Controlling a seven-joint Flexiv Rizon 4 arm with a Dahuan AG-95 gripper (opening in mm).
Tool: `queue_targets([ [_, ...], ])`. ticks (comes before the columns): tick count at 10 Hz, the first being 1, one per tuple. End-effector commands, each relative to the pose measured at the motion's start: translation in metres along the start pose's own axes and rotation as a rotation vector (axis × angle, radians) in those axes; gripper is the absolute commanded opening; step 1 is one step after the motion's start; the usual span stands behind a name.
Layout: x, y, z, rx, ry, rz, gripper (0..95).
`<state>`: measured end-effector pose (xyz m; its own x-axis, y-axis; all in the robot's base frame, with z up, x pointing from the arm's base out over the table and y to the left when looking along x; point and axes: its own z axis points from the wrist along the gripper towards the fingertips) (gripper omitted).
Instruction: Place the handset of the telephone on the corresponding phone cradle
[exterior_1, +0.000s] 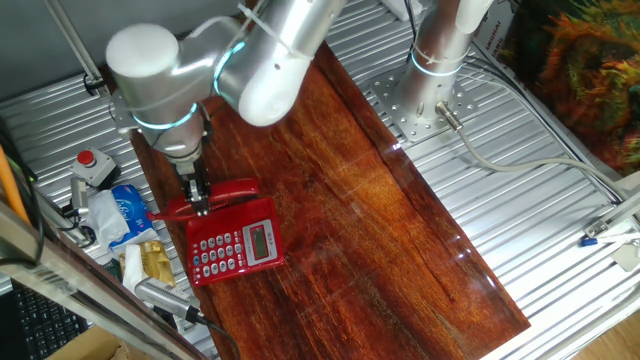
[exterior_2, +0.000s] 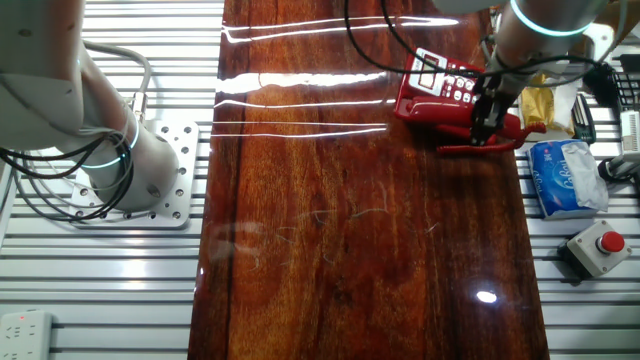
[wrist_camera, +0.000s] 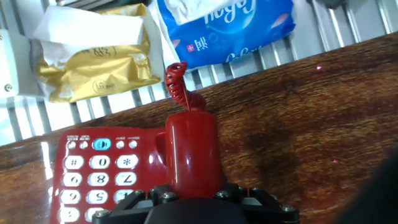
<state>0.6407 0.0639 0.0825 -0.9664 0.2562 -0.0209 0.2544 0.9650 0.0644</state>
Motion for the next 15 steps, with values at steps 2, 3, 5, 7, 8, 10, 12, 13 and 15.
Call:
queue_targets([
  [2, -0.001, 0.005, 0.004, -0.006, -0.01, 0.0, 0.0],
  [3, -0.001, 0.008, 0.004, -0.003, -0.01, 0.0, 0.0],
  [5, -0.004, 0.016, 0.001, 0.017, -0.006, -0.001, 0.0],
  [7, -0.004, 0.023, 0.0, 0.025, -0.005, -0.001, 0.0],
  [8, -0.003, 0.025, 0.001, 0.03, -0.005, -0.001, 0.0],
  [10, -0.001, 0.028, 0.003, 0.025, -0.001, -0.001, 0.0],
  [12, 0.002, 0.03, 0.007, 0.028, 0.001, -0.001, 0.0],
  [13, 0.004, 0.031, 0.01, 0.026, 0.001, -0.001, 0.0],
  [15, 0.009, 0.028, 0.015, 0.024, -0.001, -0.001, 0.0],
])
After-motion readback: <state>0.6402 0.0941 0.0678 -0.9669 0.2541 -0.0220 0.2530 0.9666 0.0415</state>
